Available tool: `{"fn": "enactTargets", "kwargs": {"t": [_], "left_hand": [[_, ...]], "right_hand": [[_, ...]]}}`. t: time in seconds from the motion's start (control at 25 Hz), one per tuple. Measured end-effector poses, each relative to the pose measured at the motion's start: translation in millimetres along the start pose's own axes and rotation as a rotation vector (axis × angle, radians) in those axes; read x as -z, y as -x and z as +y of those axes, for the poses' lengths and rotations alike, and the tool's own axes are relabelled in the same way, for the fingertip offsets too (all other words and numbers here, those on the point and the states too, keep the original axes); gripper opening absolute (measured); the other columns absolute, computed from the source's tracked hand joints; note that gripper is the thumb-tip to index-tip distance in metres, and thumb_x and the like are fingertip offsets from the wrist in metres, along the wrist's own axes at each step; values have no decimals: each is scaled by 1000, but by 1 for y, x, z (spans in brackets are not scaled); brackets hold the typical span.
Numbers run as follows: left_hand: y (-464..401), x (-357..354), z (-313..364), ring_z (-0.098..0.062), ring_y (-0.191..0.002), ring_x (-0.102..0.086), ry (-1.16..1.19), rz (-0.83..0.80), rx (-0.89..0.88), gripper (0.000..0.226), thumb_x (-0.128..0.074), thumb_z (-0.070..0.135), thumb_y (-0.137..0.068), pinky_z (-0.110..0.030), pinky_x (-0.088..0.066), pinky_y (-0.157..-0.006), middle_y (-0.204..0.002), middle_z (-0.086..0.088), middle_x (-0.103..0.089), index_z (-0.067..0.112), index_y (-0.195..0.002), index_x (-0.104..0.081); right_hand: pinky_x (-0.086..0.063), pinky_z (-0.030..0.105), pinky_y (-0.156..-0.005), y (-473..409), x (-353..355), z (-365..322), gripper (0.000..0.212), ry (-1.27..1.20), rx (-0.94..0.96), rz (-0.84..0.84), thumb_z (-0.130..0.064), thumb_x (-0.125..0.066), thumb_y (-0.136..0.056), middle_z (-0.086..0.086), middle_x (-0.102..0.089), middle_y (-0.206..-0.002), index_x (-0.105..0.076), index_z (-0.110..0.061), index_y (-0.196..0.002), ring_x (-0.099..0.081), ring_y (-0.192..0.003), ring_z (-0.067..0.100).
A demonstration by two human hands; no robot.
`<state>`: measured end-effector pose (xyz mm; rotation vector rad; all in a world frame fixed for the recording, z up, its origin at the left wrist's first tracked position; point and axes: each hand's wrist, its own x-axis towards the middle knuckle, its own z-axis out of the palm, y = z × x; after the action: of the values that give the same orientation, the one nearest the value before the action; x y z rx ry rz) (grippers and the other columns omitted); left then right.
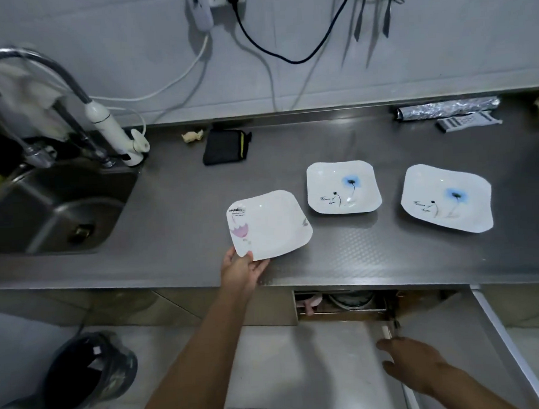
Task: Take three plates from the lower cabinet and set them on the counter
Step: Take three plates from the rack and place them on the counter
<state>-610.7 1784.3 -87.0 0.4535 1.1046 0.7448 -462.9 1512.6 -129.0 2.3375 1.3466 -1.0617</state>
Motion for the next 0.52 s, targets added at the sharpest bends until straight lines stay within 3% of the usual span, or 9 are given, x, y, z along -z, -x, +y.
{"fn": "enactTargets", "kwargs": {"t": [0.12,0.28,0.48,0.52], "left_hand": [[-41,-15,17,-43,-127,-48,15,-15,-24,50,-34,-12,-96,-56,-40,-96,-145,-23,-44,5,-142,-28],[-76,-25,32,-35,-109,-53,0,-20,-36,52,-34,-12,-95,-56,-41,-97,-144,-21,-45,10,-142,-28],[-107,-32,34,-40,-120,-52,17,-41,-28,49,-31,-12,-96,-56,-39,-98,-145,-20,-45,8,-141,-32],[-111,-33,34,-39,-119,-52,12,-48,-34,48,-30,-11,-96,-55,-40,-98,-144,-20,-46,7,-140,-33]], "right_hand": [[-43,29,-100,-14,1,-14,45,-33,-2,-3,-35,-42,-92,4,-49,-141,-41,-26,-136,-49,-128,21],[-42,28,-102,-26,8,-28,45,-53,-47,33,-39,-42,-92,0,-49,-141,-41,-31,-136,-49,-128,15],[-44,25,-101,-29,13,-44,42,-132,-73,122,-44,-39,-94,-5,-52,-138,-44,-30,-134,-51,-126,8],[-46,20,-97,-28,13,-46,42,-110,-29,213,-50,-33,-95,-10,-58,-132,-50,-33,-129,-55,-120,1]]}}
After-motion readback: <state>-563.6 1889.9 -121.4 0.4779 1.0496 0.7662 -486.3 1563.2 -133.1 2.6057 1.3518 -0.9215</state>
